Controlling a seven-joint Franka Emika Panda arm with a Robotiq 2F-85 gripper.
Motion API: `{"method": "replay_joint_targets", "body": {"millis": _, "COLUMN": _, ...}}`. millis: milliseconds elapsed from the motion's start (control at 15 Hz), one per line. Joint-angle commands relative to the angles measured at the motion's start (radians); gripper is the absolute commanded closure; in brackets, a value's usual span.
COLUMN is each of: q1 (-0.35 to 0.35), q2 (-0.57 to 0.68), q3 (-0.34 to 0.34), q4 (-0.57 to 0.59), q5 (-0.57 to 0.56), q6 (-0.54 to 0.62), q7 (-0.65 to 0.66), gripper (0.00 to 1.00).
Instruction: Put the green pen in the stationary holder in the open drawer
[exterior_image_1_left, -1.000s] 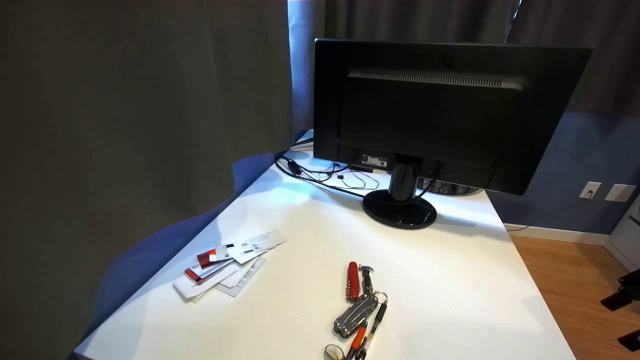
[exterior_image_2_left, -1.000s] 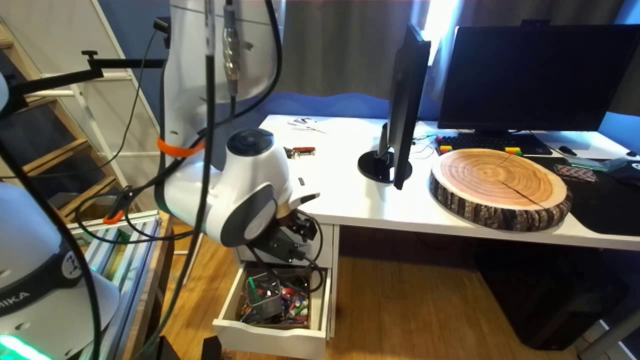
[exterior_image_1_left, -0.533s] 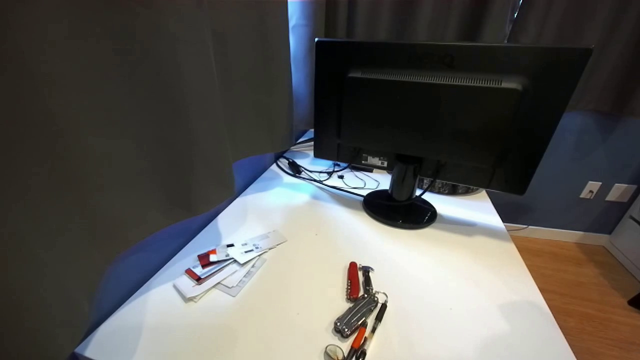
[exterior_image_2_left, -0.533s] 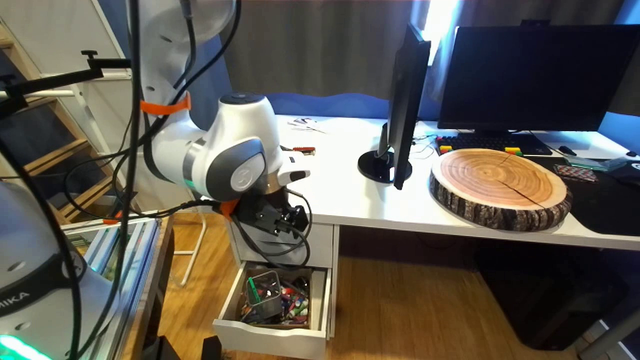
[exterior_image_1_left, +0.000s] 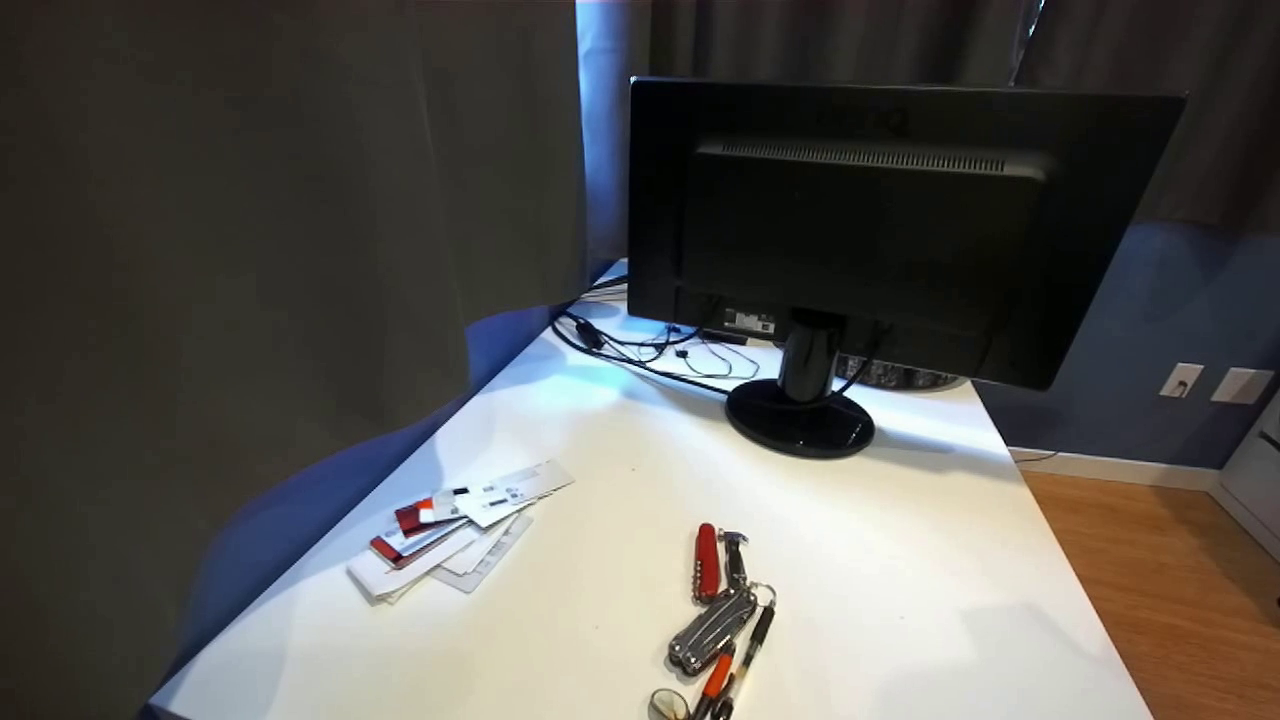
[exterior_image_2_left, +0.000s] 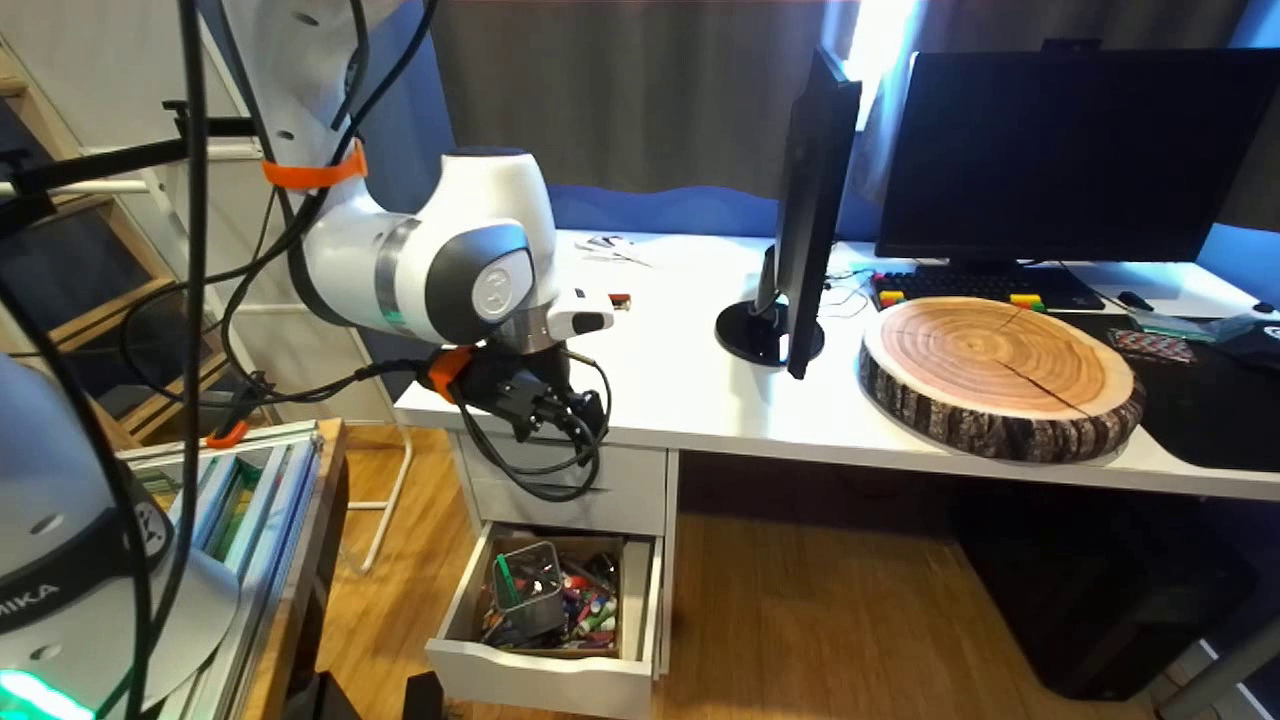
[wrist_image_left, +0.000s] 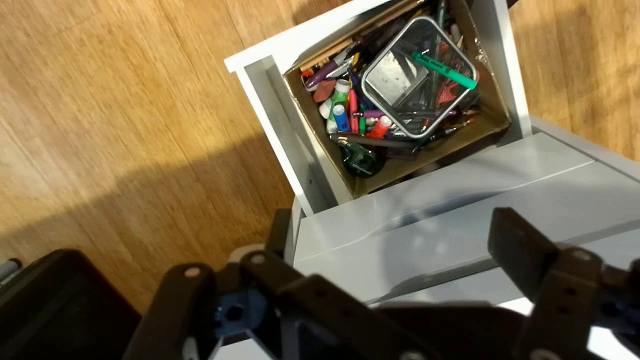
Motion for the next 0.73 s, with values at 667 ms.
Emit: {"method": "replay_joint_targets", "body": {"millis": 667, "q1": 0.037, "q2": -0.020, "q3": -0.022, "q4": 0.000, "q5": -0.060, "q6": -0.033, "q7": 0.132, "gripper": 0.00}}
